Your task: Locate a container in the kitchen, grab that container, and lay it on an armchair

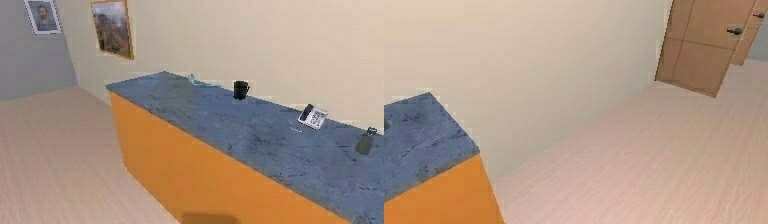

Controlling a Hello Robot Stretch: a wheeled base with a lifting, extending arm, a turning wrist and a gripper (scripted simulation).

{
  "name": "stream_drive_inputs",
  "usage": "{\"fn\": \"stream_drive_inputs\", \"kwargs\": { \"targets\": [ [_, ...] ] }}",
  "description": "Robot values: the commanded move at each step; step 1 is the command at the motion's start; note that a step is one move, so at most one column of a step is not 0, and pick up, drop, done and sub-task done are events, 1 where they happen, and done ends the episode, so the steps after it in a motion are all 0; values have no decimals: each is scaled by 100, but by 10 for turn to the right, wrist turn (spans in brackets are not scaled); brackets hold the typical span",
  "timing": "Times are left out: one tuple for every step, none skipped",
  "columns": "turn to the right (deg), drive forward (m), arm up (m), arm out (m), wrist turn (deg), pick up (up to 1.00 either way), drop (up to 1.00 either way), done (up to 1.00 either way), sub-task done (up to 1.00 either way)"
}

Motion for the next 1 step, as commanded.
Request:
{"fn": "stream_drive_inputs", "kwargs": {
  "targets": [
    [-30,0,0,0,0,0,0,0,0]
  ]
}}
